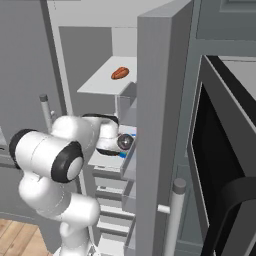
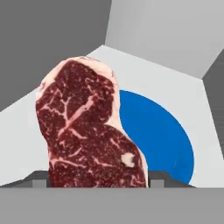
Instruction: Transport the steak from the fridge to the microwave and turn on the microwave.
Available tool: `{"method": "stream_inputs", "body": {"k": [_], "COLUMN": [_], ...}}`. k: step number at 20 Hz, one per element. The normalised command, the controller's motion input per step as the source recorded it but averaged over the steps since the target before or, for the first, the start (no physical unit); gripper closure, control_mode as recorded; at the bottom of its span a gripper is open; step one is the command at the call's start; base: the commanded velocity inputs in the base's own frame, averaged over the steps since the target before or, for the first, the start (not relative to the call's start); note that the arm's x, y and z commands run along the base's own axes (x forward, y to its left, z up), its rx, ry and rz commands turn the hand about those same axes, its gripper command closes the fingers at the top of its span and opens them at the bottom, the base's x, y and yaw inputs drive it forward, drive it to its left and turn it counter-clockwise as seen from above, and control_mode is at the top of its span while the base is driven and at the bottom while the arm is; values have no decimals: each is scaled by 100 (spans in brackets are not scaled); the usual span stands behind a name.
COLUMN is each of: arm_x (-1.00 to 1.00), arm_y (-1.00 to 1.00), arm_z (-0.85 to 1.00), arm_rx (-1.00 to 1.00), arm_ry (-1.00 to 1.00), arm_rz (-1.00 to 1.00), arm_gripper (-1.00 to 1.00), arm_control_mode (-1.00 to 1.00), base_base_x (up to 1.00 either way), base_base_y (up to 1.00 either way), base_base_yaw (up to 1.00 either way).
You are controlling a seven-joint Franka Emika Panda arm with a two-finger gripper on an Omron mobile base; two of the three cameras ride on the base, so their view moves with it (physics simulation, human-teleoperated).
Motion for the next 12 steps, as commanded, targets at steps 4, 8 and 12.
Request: {"method": "stream_inputs", "body": {"k": [4, 8, 12], "arm_x": [-62, -41, -37], "arm_y": [0, 0, 0], "arm_z": [89, 100, 100], "arm_rx": [18, 15, 12], "arm_ry": [11, 22, 28], "arm_rz": [-4, -1, 0], "arm_gripper": [100, 100, 100], "arm_control_mode": [-100, -100, -100], "base_base_x": [0, 0, 0], "base_base_y": [0, 0, 0], "base_base_yaw": [0, 0, 0]}}
